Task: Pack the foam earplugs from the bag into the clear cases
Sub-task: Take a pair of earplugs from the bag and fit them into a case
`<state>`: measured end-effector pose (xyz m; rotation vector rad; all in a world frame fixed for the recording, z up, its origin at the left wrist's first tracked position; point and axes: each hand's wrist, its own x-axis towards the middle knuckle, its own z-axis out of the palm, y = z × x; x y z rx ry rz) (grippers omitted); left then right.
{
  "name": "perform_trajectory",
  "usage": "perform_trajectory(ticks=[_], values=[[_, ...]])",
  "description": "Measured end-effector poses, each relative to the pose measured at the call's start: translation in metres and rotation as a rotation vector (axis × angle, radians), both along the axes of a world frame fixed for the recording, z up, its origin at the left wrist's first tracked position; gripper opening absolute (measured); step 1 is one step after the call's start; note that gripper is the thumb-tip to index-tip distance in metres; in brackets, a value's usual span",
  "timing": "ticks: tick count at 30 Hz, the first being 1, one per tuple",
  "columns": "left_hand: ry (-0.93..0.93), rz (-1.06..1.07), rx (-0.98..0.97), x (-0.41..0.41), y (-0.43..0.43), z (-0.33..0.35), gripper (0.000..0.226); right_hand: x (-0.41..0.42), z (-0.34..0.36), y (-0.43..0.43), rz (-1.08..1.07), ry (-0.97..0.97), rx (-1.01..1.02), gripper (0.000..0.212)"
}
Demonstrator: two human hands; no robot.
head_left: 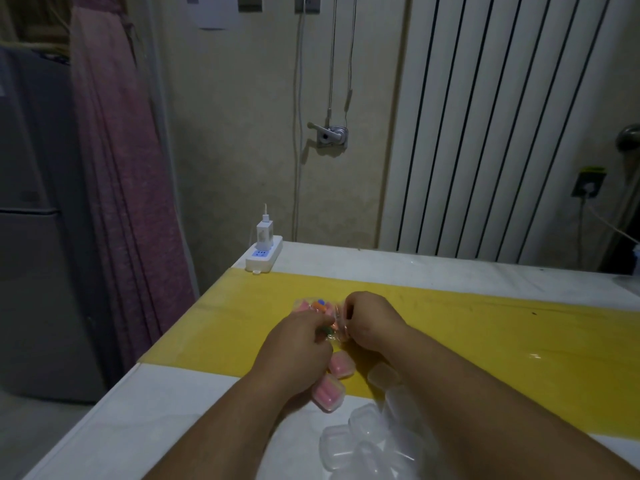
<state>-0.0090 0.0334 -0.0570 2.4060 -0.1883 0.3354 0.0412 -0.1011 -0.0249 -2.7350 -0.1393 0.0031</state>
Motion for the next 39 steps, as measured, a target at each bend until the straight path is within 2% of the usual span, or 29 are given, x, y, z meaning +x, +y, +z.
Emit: perform_trajectory(ticks=[5,11,16,19,22,24,27,29,33,39], values=[[0.021,0.017,0.010,0.000,0.000,0.000,0.046,-0.004,0.004,0.000,-0.033,-0.022,0.028,0.023],[0.027,0.018,-0.009,-0.002,0.001,0.001,0.044,-0.005,0.005,-0.009,-0.105,-0.051,0.158,0.025],[0.026,0.014,0.009,-0.001,0.001,-0.001,0.045,-0.005,0.010,-0.026,-0.163,-0.146,0.250,0.012],[-0.003,0.003,0.044,-0.004,0.001,0.002,0.047,-0.015,0.013,-0.041,-0.242,-0.183,0.479,0.009],[-0.189,0.019,0.110,-0.009,-0.004,0.011,0.040,-0.036,0.013,-0.049,-0.283,-0.147,0.817,0.014],[-0.264,0.031,-0.006,-0.016,-0.010,0.016,0.026,-0.052,0.012,-0.051,-0.271,-0.129,0.958,0.013],[-0.137,-0.098,-0.349,-0.029,-0.023,0.021,0.020,-0.072,0.010,-0.050,-0.252,-0.105,1.142,0.012],[-0.072,-0.188,-0.477,-0.036,-0.030,0.024,0.023,-0.080,0.009,-0.050,-0.249,-0.089,1.221,0.012],[-0.118,-0.240,-0.466,-0.041,-0.038,0.026,0.028,-0.089,0.005,-0.045,-0.217,-0.069,1.294,0.017],[-0.140,-0.230,-0.360,-0.040,-0.041,0.020,0.034,-0.089,-0.007,-0.038,-0.196,-0.076,1.274,0.017]])
